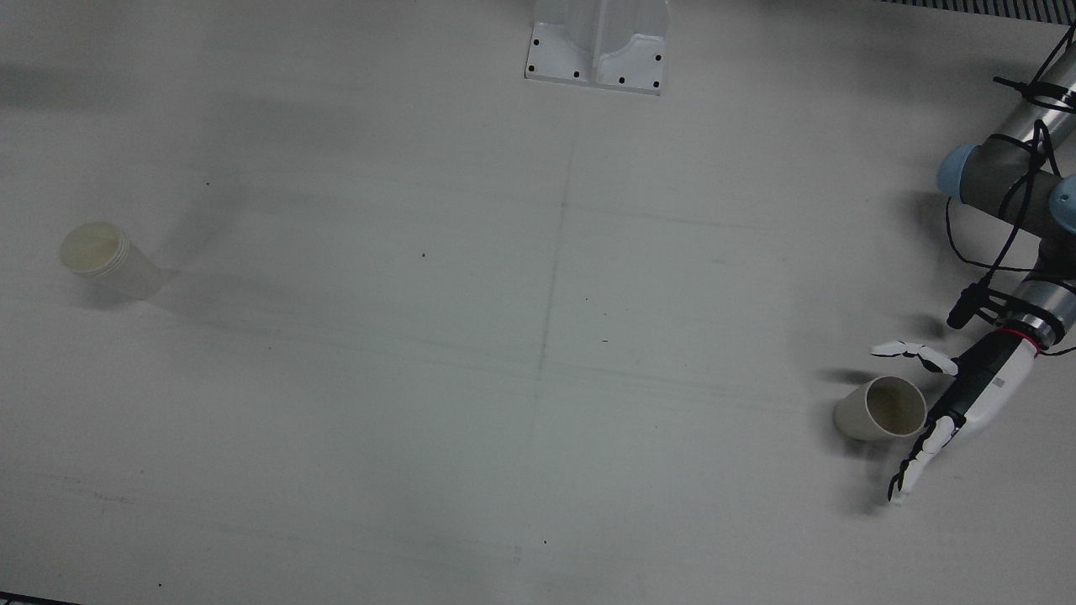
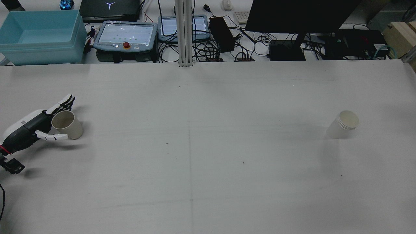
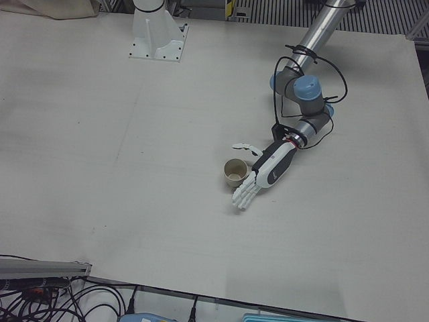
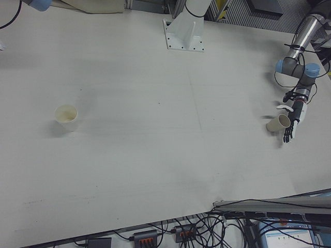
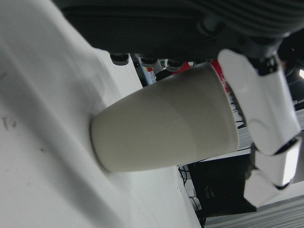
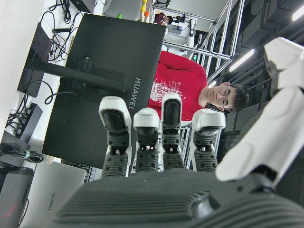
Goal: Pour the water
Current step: 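Reach the left hand to the white paper cup and close fingers around it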
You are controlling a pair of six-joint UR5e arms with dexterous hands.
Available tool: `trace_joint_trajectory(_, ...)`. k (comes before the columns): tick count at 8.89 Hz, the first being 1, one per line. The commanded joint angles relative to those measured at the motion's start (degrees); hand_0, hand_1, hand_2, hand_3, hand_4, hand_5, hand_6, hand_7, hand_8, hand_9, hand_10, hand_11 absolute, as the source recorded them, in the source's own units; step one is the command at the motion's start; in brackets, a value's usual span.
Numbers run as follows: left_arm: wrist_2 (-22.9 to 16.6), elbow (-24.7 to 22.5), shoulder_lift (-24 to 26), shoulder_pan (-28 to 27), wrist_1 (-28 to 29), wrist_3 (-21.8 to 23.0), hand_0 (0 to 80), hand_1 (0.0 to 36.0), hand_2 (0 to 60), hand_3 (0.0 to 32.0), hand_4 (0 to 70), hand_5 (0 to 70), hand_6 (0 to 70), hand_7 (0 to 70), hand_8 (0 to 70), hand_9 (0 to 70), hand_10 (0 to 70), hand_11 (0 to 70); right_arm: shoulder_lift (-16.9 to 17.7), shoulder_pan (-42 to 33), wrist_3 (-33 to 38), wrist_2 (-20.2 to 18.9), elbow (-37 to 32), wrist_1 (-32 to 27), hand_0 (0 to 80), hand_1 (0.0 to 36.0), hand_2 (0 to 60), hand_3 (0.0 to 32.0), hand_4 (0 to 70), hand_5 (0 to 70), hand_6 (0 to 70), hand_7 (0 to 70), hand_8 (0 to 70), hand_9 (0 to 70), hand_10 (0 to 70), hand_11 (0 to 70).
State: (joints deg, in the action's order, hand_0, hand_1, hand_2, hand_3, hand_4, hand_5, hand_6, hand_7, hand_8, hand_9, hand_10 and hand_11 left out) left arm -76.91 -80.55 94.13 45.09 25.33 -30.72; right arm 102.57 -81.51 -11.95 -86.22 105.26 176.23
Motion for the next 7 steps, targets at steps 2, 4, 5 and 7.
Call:
trace_joint_trajectory(2,0.0,0.5,3.0,-0.1,-2.7,-0.2,43.6,16.4,25.6,6.0,0.0,0.0,0.0,3.0,0.0,0.0,0.0,0.0,0.1,-0.1,0.3,0.0,0.0,0.0,39.9,6.2,29.5,0.0,28.2,70.0,36.1,49.5,51.0,70.0,44.0,61.5)
trace_joint_trajectory(4,0.0,0.8,4.3,-0.2,-4.4,-0.5,43.6,16.4,27.1,2.2,0.7,0.0,1.3,8.1,0.3,0.8,0.0,0.0,0.4,-0.2,0.5,0.0,0.1,-0.1,39.9,6.3,29.0,0.0,27.2,70.0,35.4,48.3,50.4,70.0,43.8,61.3)
trace_joint_trajectory(5,0.0,0.8,5.3,-0.1,-5.8,-0.3,44.4,16.5,30.0,0.0,8.1,0.3,6.7,21.6,5.8,10.9,0.9,2.3,0.4,-0.1,0.5,0.1,0.0,-0.1,40.0,6.3,28.8,0.0,26.8,70.0,35.2,47.9,49.9,69.4,43.8,61.3)
trace_joint_trajectory(7,0.1,0.1,6.2,0.0,-8.4,0.1,45.4,16.6,39.7,0.0,27.7,61.3,18.2,52.0,25.7,42.1,11.3,16.8,0.4,-0.5,0.9,0.0,0.1,-0.1,40.1,6.5,28.3,0.0,25.8,68.4,34.4,46.6,49.2,68.2,43.1,60.3)
